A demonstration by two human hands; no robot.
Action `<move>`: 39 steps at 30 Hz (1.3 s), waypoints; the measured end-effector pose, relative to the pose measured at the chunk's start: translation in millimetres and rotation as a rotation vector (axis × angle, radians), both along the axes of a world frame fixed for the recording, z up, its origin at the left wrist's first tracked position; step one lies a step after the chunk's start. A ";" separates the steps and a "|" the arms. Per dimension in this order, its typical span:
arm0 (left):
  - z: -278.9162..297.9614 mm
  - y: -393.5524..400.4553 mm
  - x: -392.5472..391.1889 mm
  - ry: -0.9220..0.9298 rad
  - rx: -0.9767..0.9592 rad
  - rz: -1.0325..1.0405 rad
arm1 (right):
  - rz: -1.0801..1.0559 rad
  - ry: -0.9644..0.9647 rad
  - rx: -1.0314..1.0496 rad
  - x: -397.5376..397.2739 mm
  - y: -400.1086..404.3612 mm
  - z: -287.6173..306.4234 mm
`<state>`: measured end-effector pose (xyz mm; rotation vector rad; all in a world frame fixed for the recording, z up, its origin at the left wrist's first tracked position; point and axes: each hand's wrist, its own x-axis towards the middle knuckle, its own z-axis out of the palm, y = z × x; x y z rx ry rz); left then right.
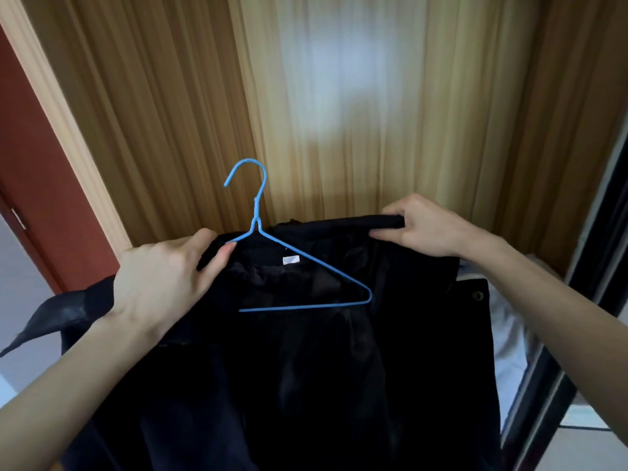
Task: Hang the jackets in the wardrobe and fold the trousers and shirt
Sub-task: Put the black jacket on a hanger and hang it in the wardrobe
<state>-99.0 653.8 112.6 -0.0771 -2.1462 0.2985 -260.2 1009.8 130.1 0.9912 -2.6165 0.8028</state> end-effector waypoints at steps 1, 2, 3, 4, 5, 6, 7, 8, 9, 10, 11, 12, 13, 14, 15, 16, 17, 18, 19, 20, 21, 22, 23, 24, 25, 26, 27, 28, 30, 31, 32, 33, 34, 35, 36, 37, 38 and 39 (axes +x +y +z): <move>1.6 3.1 -0.1 0.023 0.010 0.004 | -0.019 -0.014 -0.031 5.5 -2.0 8.0; 3.4 7.4 -0.4 0.050 0.024 0.007 | -0.013 -0.042 -0.075 11.4 -4.0 15.6; 5.0 12.9 -0.9 0.077 0.042 0.005 | 0.015 -0.080 -0.130 19.7 -7.3 22.9; 6.4 19.6 -1.4 0.102 0.064 -0.002 | 0.054 -0.115 -0.179 27.0 -11.1 28.1; 7.7 26.8 -1.6 0.127 0.093 -0.010 | 0.084 -0.143 -0.225 35.3 -15.9 32.4; 9.1 33.7 -1.2 0.152 0.131 -0.021 | 0.111 -0.167 -0.271 41.4 -19.7 34.7; 10.6 40.1 0.2 0.177 0.177 -0.038 | 0.139 -0.206 -0.328 47.6 -22.4 35.9; 12.2 45.8 3.0 0.200 0.221 -0.063 | 0.177 -0.258 -0.391 51.9 -23.3 35.8; 13.8 50.6 6.4 0.222 0.257 -0.099 | 0.220 -0.318 -0.439 56.1 -23.3 35.6; 15.5 54.8 10.4 0.241 0.286 -0.145 | 0.269 -0.362 -0.476 59.0 -21.9 33.9; 17.3 59.1 14.1 0.254 0.318 -0.193 | 0.308 -0.376 -0.503 63.2 -20.8 32.0; 19.8 63.4 17.0 0.262 0.360 -0.231 | 0.332 -0.329 -0.521 64.8 -19.1 27.9; 22.5 67.6 18.9 0.267 0.407 -0.254 | 0.328 -0.219 -0.522 68.2 -17.9 24.7; 25.2 70.9 19.5 0.271 0.451 -0.265 | 0.302 -0.043 -0.486 68.9 -15.8 19.4; 27.4 73.0 19.2 0.275 0.487 -0.274 | 0.270 0.149 -0.433 70.0 -14.4 14.4; 29.2 74.1 18.6 0.278 0.518 -0.283 | 0.243 0.321 -0.379 68.7 -12.6 9.1; 30.8 74.7 18.3 0.280 0.545 -0.292 | 0.231 0.451 -0.355 66.6 -10.2 5.3; 32.1 74.7 18.3 0.287 0.565 -0.302 | 0.228 0.513 -0.349 64.1 -6.7 2.5; 32.9 74.5 18.3 0.296 0.577 -0.310 | 0.231 0.476 -0.353 61.7 -3.3 0.9; 33.7 74.2 18.1 0.303 0.582 -0.316 | 0.220 0.406 -0.355 61.2 -0.4 2.2; 34.7 74.3 17.2 0.302 0.580 -0.321 | 0.211 0.330 -0.330 60.9 1.6 2.8; 35.6 75.0 15.7 0.289 0.573 -0.323 | 0.168 0.288 -0.253 60.6 2.3 3.4; 35.7 76.4 14.0 0.269 0.564 -0.324 | 0.133 0.296 -0.155 60.6 1.6 4.0; 35.5 78.0 12.3 0.247 0.550 -0.326 | 0.120 0.342 -0.072 62.0 -0.8 4.1; 35.1 79.8 11.5 0.236 0.528 -0.328 | 0.121 0.387 -0.050 63.6 -3.6 4.0; 35.2 81.6 11.1 0.239 0.498 -0.335 | 0.132 0.402 -0.074 67.3 -6.7 5.3; 36.2 82.8 10.9 0.250 0.463 -0.346 | 0.146 0.391 -0.129 70.4 -9.5 7.2; 37.8 83.1 10.5 0.268 0.434 -0.359 | 0.162 0.353 -0.188 72.3 -11.9 9.1; 42.5 79.6 10.0 0.305 0.404 -0.392 | 0.178 0.270 -0.292 74.8 -16.0 14.7; 44.5 75.9 10.1 0.314 0.396 -0.406 | 0.171 0.253 -0.342 76.3 -15.2 18.5; 45.0 71.1 10.7 0.314 0.382 -0.406 | 0.158 0.258 -0.395 76.2 -12.2 21.8; 43.2 65.1 11.9 0.305 0.360 -0.398 | 0.142 0.282 -0.446 75.4 -7.6 23.4; 39.3 57.9 13.3 0.282 0.341 -0.392 | 0.124 0.315 -0.483 73.8 -2.6 22.9; 35.1 51.0 15.3 0.248 0.347 -0.393 | 0.108 0.342 -0.503 72.0 1.9 21.2; 33.7 45.8 17.3 0.206 0.387 -0.395 | 0.095 0.359 -0.509 70.8 5.0 19.0; 35.5 42.8 18.4 0.161 0.447 -0.390 | 0.090 0.361 -0.509 70.5 5.9 16.4; 39.5 42.1 18.0 0.117 0.500 -0.378 | 0.091 0.353 -0.503 70.9 4.5 14.1; 45.3 43.4 16.5 0.071 0.518 -0.370 | 0.093 0.347 -0.492 72.4 1.8 12.0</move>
